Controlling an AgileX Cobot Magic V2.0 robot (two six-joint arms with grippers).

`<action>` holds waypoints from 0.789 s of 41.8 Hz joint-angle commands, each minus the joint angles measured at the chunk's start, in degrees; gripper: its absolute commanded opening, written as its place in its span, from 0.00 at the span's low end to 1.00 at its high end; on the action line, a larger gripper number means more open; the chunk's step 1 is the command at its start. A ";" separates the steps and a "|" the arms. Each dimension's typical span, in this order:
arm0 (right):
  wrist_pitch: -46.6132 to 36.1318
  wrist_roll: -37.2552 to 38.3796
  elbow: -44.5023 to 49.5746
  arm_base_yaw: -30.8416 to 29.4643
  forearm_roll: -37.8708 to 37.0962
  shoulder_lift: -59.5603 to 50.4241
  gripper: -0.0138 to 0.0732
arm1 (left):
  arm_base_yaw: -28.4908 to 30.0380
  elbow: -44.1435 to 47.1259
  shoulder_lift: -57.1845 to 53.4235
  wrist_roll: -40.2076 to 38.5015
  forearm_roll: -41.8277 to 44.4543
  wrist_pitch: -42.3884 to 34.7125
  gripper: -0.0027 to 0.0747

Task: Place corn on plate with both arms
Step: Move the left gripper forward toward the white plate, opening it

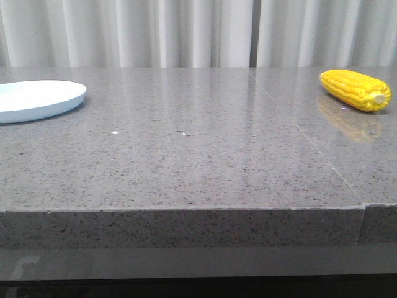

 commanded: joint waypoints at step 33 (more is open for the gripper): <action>-7.81 -0.44 -1.51 -0.40 -0.22 -0.66 0.08 | 0.03 -0.30 -1.06 0.00 -0.40 -7.61 0.01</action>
